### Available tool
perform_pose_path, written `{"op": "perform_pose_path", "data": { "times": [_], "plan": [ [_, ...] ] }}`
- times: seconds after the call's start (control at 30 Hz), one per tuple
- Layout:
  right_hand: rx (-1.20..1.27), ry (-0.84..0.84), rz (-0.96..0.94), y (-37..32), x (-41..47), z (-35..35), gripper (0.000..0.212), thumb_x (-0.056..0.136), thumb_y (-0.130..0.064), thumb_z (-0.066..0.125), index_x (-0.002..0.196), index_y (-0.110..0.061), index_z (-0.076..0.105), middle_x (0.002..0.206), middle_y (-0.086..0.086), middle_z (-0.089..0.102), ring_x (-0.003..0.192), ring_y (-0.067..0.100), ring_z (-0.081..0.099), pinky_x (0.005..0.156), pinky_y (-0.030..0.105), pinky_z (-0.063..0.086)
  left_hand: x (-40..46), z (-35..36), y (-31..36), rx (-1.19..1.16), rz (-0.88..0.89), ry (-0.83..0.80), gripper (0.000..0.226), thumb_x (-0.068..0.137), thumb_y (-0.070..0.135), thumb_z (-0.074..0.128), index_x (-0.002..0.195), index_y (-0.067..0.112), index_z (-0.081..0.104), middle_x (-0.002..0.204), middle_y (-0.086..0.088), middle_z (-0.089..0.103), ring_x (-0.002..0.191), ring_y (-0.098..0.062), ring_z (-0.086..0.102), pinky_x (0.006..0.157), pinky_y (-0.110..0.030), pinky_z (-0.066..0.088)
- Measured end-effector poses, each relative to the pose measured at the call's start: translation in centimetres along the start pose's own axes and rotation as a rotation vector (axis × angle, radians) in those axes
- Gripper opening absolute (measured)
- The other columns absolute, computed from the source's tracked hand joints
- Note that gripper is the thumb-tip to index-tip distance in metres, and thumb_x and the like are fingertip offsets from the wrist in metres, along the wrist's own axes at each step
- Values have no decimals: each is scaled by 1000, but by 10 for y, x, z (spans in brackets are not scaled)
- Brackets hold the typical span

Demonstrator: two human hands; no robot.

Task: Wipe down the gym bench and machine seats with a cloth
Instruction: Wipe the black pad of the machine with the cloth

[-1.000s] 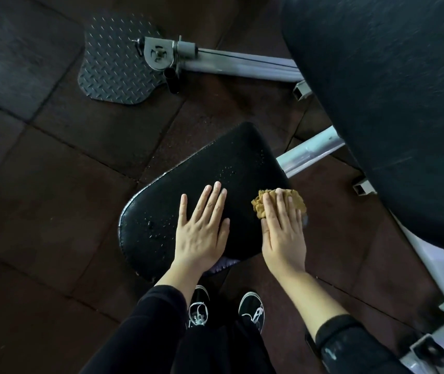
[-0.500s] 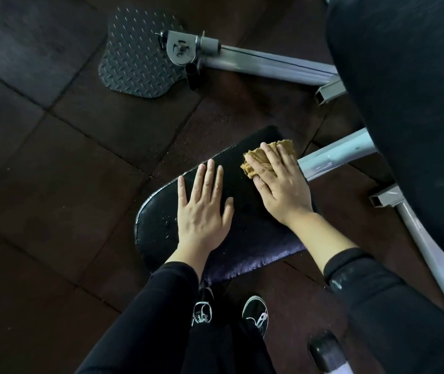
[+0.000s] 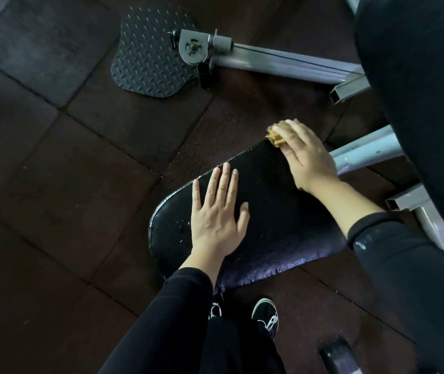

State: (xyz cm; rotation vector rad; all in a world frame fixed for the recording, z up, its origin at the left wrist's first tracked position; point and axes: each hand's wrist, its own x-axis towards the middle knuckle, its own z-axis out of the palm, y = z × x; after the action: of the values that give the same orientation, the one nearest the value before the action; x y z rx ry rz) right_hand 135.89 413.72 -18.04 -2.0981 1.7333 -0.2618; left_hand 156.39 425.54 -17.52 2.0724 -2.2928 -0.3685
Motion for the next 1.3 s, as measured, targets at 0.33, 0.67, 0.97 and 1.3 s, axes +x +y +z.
{"op": "perform_pose_path", "data": {
  "times": [0.33,0.67,0.97,1.3],
  "plan": [
    [-198,-29,-22,-54,-47,26,49,98,-36,27,147,-34,23,156,1,21,145,28,16,116,43,11,1,1,1,23,-4,-19,68,97,47,30,155,14,16,163,-3,8,150,-18,3,120,-52,6],
    [-143,11,47,-12,-22,10,48,98,-33,28,146,-28,29,155,6,25,143,34,17,115,47,20,2,0,0,29,1,-47,67,97,47,25,155,15,13,163,-2,5,150,-17,1,120,-51,4],
    [-193,-83,-39,-62,-45,27,49,100,-30,30,148,-33,22,157,0,17,145,29,11,116,42,8,2,1,1,33,2,-47,69,97,48,25,155,15,10,163,-2,4,150,-17,-1,120,-50,1],
    [-164,-43,125,-17,-22,4,51,99,-36,21,149,-27,18,158,7,13,145,33,10,117,47,14,2,1,-1,33,8,-32,68,97,47,25,155,14,13,163,-2,6,150,-18,3,120,-50,5]
  ]
}}
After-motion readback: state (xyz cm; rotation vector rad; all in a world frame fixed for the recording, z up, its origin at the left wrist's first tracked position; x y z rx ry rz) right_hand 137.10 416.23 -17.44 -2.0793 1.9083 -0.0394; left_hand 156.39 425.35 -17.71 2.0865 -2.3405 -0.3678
